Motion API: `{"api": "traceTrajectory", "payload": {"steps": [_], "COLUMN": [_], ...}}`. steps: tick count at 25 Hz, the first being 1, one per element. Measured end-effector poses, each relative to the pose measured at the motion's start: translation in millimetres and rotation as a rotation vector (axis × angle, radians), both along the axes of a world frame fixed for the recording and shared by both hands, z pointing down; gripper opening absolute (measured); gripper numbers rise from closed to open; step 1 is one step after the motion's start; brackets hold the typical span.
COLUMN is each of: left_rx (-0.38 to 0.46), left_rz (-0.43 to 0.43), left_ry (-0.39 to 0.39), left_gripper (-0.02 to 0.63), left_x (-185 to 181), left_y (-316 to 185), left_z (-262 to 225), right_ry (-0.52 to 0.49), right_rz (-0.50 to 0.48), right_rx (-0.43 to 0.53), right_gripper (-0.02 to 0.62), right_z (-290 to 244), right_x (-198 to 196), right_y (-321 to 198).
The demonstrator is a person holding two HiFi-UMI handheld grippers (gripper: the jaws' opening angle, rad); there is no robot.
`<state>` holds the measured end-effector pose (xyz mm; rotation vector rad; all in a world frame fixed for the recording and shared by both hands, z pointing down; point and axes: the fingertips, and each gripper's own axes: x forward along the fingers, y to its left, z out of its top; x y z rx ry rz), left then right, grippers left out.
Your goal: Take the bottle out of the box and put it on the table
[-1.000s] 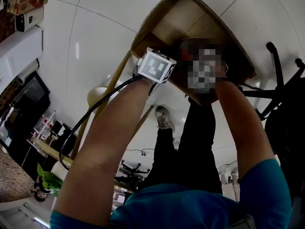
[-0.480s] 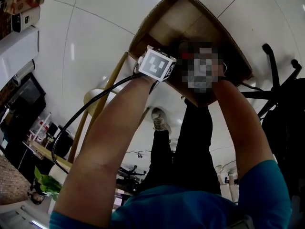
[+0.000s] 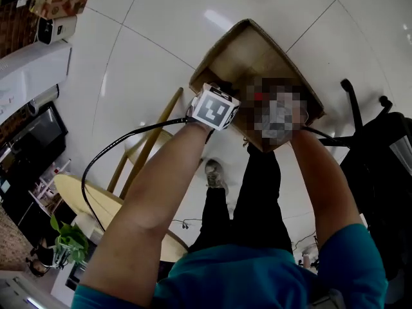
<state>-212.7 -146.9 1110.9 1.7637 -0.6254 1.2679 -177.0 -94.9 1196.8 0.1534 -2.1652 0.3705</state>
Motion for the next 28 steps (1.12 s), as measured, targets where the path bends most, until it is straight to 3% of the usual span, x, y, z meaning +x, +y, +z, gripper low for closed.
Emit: {"api": "traceTrajectory", "payload": {"steps": [4, 10, 16, 20, 24, 28], "left_rx": [0.067, 0.206, 0.321, 0.391, 0.488, 0.571], "left_rz": [-0.024, -0.142, -0.296, -0.375, -0.348, -0.394], "left_ry": [0.046, 0.08, 0.154, 0.254, 0.274, 0.254], "left_gripper": [0.114, 0.103, 0.062, 0.011, 0.0, 0.0], "left_x": [38.3, 74.8, 111.9, 134.5, 128.9, 108.0], "left_y": [-22.4, -102.1, -97.9, -103.1, -95.5, -80.2], "left_z": [-71.7, -174.4, -301.2, -433.7, -562.2, -645.8], "right_ry": [-0.004, -0.031, -0.035, -0.016, -0.009, -0.031], "right_rz": [0.0, -0.02, -0.03, -0.136, -0.233, -0.287], "right_rx": [0.001, 0.047, 0.034, 0.045, 0.066, 0.073], "right_gripper": [0.165, 0.164, 0.164, 0.164, 0.164, 0.164], "right_z": [-51.7, -137.4, -254.8, -363.7, -469.9, -547.3], "right_x": [19.9, 46.6, 77.7, 90.8, 87.6, 80.0], "right_y": [-5.9, -89.4, -108.5, -126.0, -131.3, -128.9]}}
